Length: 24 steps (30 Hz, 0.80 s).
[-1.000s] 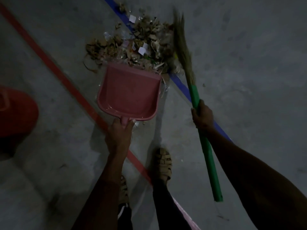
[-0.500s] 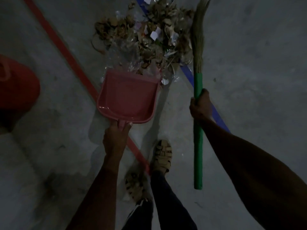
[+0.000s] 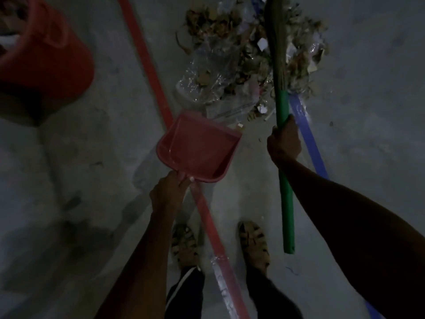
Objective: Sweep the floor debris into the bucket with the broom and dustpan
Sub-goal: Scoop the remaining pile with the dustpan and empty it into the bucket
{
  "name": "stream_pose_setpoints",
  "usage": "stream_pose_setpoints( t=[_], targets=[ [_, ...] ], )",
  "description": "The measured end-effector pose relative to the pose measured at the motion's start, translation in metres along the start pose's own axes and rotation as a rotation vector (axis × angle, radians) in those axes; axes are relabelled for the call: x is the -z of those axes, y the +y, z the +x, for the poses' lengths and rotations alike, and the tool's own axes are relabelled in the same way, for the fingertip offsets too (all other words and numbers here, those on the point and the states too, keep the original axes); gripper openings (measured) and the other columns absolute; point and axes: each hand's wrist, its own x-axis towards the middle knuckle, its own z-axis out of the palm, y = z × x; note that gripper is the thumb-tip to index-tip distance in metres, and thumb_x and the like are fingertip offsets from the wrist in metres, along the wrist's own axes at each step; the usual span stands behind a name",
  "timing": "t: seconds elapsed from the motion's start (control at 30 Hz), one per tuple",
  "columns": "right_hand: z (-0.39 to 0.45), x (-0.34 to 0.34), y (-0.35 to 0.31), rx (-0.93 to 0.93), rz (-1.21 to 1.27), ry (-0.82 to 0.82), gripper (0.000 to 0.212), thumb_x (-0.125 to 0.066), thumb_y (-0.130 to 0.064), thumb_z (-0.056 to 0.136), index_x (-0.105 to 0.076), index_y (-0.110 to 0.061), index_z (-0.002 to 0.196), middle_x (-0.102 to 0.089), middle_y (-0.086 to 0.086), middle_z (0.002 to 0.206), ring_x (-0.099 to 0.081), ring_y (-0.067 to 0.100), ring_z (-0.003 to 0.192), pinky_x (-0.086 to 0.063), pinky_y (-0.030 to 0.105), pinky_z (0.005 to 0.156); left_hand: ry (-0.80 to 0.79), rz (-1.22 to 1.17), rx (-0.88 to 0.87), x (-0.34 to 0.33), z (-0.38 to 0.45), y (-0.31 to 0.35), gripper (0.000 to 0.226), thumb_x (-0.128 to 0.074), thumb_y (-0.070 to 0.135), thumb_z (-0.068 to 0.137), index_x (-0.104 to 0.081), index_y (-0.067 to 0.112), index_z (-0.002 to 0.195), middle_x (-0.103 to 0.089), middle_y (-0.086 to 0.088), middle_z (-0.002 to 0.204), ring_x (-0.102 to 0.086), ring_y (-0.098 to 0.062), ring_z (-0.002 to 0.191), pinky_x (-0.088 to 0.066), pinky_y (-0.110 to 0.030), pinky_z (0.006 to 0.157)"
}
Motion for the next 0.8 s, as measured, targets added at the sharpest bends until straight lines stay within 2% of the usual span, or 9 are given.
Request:
stream_pose_setpoints(
  t=[0.13, 0.27, 0.37, 0.47, 0.57, 0.7, 0.8],
  targets=[
    [0.001, -0.025, 0.014, 0.023, 0.077, 0.046, 0.043, -0.056, -0.029, 0.097, -0.046, -0.013, 0.136, -0.058, 0.008, 0.125, -0.062, 0.026, 0.108, -0.048, 0.039, 0.083, 0.051, -0.011, 0.055, -0.041, -0.005, -0.028, 0.046, -0.051, 0.056, 0.095, -0.056, 0.011, 0.1, -0.066, -0.015, 0.106, -0.063, -0.035, 0.099, -0.04, -0.035, 0.073],
    [0.007, -0.046, 0.036, 0.067, 0.075, 0.077, 0.036, -0.058, -0.029, 0.098, -0.052, -0.01, 0.128, -0.06, 0.011, 0.121, -0.061, 0.03, 0.11, -0.044, 0.035, 0.08, 0.023, 0.019, 0.111, -0.082, -0.017, -0.047, 0.05, -0.043, 0.064, 0.092, -0.052, 0.014, 0.096, -0.065, -0.018, 0.108, -0.062, -0.038, 0.101, -0.045, -0.04, 0.079],
    [0.016, -0.068, 0.05, 0.102, 0.089, 0.036, 0.036, -0.059, -0.027, 0.097, -0.051, -0.008, 0.127, -0.062, 0.015, 0.119, -0.061, 0.035, 0.11, -0.048, 0.037, 0.082, 0.004, 0.096, 0.128, -0.115, -0.024, -0.062, 0.045, -0.048, 0.056, 0.095, -0.056, 0.013, 0.108, -0.066, -0.015, 0.11, -0.063, -0.036, 0.104, -0.046, -0.038, 0.08],
    [0.025, -0.095, 0.055, 0.133, 0.069, 0.013, 0.036, -0.057, -0.028, 0.098, -0.052, -0.007, 0.126, -0.063, 0.018, 0.119, -0.062, 0.038, 0.109, -0.045, 0.036, 0.077, 0.002, 0.062, 0.114, -0.141, -0.016, -0.081, 0.045, -0.05, 0.057, 0.094, -0.06, 0.016, 0.11, -0.066, -0.013, 0.112, -0.064, -0.033, 0.105, -0.047, -0.037, 0.081],
    [0.032, -0.127, 0.059, 0.178, 0.065, -0.004, 0.038, -0.057, -0.03, 0.099, -0.049, -0.01, 0.131, -0.061, 0.015, 0.122, -0.062, 0.035, 0.11, -0.041, 0.033, 0.076, 0.003, -0.034, 0.053, -0.167, 0.004, -0.105, 0.061, -0.04, 0.072, 0.083, -0.066, 0.023, 0.109, -0.068, -0.007, 0.112, -0.066, -0.03, 0.104, -0.051, -0.038, 0.081],
    [0.037, -0.167, 0.053, 0.227, 0.082, -0.005, 0.045, -0.055, -0.03, 0.1, -0.042, -0.012, 0.139, -0.059, 0.014, 0.127, -0.061, 0.036, 0.112, -0.05, 0.044, 0.086, 0.013, -0.155, 0.093, -0.182, 0.042, -0.122, 0.05, -0.062, 0.066, 0.083, -0.069, 0.022, 0.106, -0.07, -0.007, 0.11, -0.067, -0.026, 0.099, -0.051, -0.034, 0.078],
    [0.039, -0.189, 0.052, 0.23, 0.116, 0.012, 0.041, -0.056, -0.029, 0.099, -0.042, -0.011, 0.134, -0.06, 0.015, 0.126, -0.061, 0.038, 0.112, -0.05, 0.047, 0.089, 0.004, -0.187, 0.076, -0.179, 0.065, -0.122, 0.066, -0.062, 0.079, 0.067, -0.07, 0.024, 0.103, -0.069, -0.005, 0.106, -0.066, -0.026, 0.098, -0.051, -0.036, 0.081]
  ],
)
